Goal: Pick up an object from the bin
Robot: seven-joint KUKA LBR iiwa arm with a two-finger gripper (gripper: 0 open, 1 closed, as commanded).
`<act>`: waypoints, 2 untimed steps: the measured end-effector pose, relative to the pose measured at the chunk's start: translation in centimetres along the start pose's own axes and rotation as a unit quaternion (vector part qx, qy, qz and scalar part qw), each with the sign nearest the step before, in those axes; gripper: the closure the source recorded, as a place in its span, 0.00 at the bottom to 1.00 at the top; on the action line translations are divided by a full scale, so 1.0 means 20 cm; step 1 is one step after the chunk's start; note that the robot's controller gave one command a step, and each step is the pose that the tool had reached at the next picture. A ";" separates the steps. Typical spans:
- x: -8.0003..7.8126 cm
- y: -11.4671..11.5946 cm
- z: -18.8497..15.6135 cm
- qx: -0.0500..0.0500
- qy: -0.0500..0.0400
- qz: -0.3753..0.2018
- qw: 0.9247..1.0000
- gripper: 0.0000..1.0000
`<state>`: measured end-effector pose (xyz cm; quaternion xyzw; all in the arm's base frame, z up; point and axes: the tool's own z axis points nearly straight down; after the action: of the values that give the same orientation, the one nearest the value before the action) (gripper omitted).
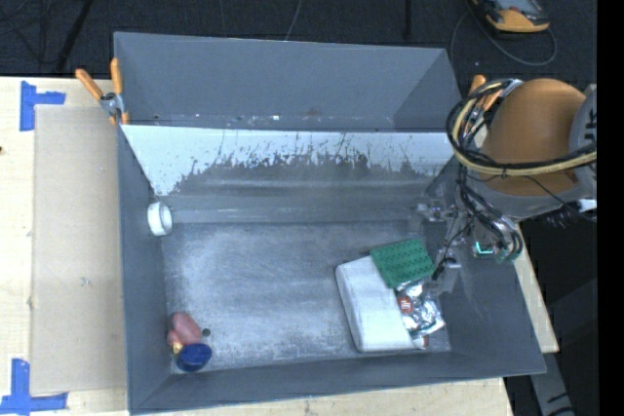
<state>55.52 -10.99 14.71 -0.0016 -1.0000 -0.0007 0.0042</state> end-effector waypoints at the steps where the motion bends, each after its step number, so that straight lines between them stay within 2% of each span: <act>1: 0.03 -0.01 0.41 0.000 -0.001 0.029 1.000 0.00; 2: 0.01 -0.01 0.38 0.001 -0.009 0.027 1.000 1.00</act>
Offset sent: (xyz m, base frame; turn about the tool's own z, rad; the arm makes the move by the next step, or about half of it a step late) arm -0.0055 -0.0039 -0.0771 0.0603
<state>55.23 -11.26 7.07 -0.0288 -0.9996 0.0006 -0.0044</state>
